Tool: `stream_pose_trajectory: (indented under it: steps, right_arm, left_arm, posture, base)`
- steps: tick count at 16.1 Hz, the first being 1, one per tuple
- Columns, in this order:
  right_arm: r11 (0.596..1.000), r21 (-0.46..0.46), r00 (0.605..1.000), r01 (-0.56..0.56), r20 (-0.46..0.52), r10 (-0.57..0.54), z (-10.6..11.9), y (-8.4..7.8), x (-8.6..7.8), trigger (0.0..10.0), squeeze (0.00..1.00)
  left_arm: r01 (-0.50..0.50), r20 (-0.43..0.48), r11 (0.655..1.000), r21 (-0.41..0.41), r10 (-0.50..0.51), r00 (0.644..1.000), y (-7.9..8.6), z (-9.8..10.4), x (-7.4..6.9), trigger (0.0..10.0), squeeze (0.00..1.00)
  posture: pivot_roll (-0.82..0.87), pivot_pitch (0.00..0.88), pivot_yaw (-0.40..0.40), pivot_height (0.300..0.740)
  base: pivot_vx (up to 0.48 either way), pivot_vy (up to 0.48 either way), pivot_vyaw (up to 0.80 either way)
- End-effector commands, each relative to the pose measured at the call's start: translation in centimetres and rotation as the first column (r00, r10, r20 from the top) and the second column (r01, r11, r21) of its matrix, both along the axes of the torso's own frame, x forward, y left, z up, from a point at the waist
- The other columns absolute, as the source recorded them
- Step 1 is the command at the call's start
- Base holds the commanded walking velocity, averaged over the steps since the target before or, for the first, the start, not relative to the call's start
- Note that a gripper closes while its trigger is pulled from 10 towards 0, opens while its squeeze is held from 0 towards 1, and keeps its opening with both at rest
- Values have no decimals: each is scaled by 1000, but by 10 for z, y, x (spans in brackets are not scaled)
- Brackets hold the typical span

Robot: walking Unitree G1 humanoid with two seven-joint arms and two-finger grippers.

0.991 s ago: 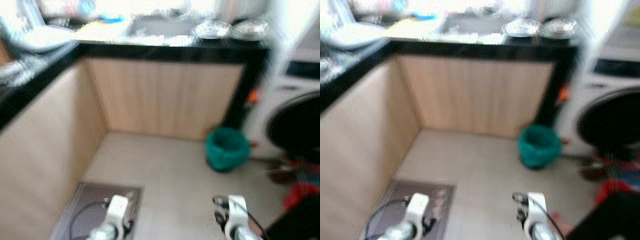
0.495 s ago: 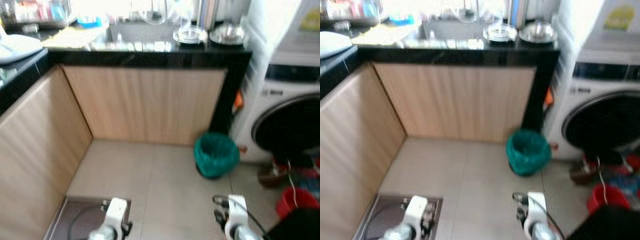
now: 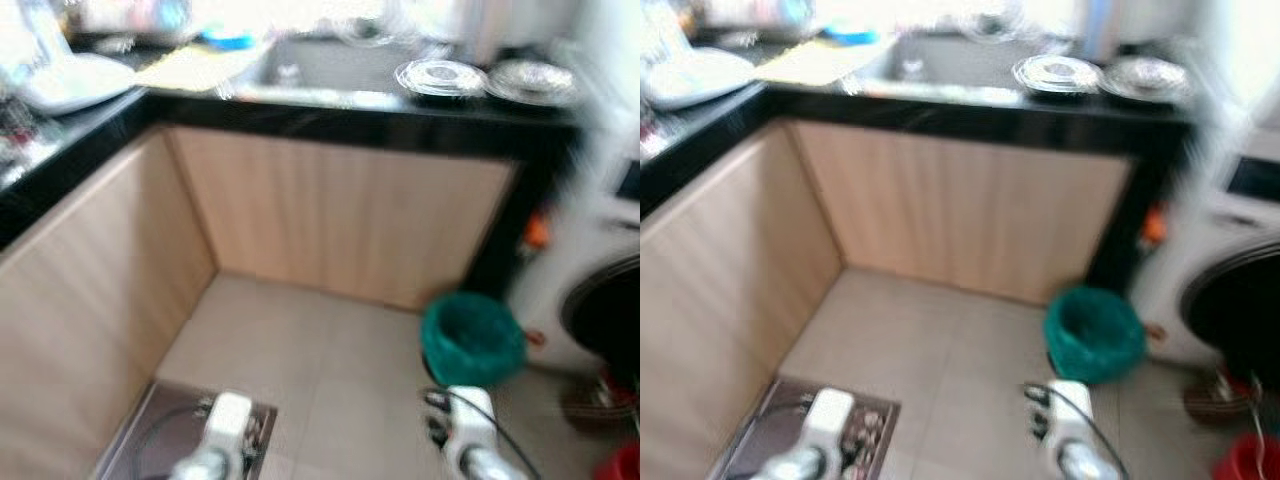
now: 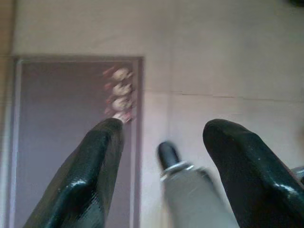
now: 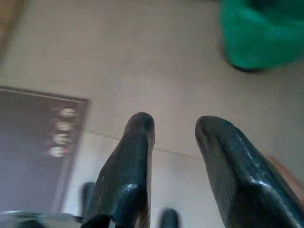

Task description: Kitchen organization

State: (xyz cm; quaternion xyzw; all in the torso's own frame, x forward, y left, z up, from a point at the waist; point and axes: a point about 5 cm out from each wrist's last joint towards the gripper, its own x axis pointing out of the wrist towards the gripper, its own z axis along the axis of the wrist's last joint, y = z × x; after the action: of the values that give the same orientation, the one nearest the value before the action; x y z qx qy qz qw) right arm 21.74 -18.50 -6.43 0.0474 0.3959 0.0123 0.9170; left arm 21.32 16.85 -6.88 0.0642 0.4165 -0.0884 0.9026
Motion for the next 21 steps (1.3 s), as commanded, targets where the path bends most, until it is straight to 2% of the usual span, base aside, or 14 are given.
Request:
stream_pose_trajectory:
  steps: [1,13,21]
  right_arm:
    - [1000,-8,999,12,-39,-13,-7,-4,-13,10000,0]
    - [1000,-14,999,2,-54,-3,-10,-2,-17,10000,0]
    - [1000,-13,999,20,-49,-21,-8,-2,-14,10000,0]
  left_arm:
    - [7,-9,1000,-4,-7,1000,-4,-1,0,10000,0]
    - [29,-10,1000,-2,-29,1000,-4,-1,-1,10000,0]
    - [15,-1,1000,3,-15,1000,-2,1,3,10000,0]
  posture:
    - [-95,0,12,740]
    - [-106,0,20,740]
    - [-102,0,20,740]
  base:
    - [274,0,0]
    - [274,0,0]
    - [273,0,0]
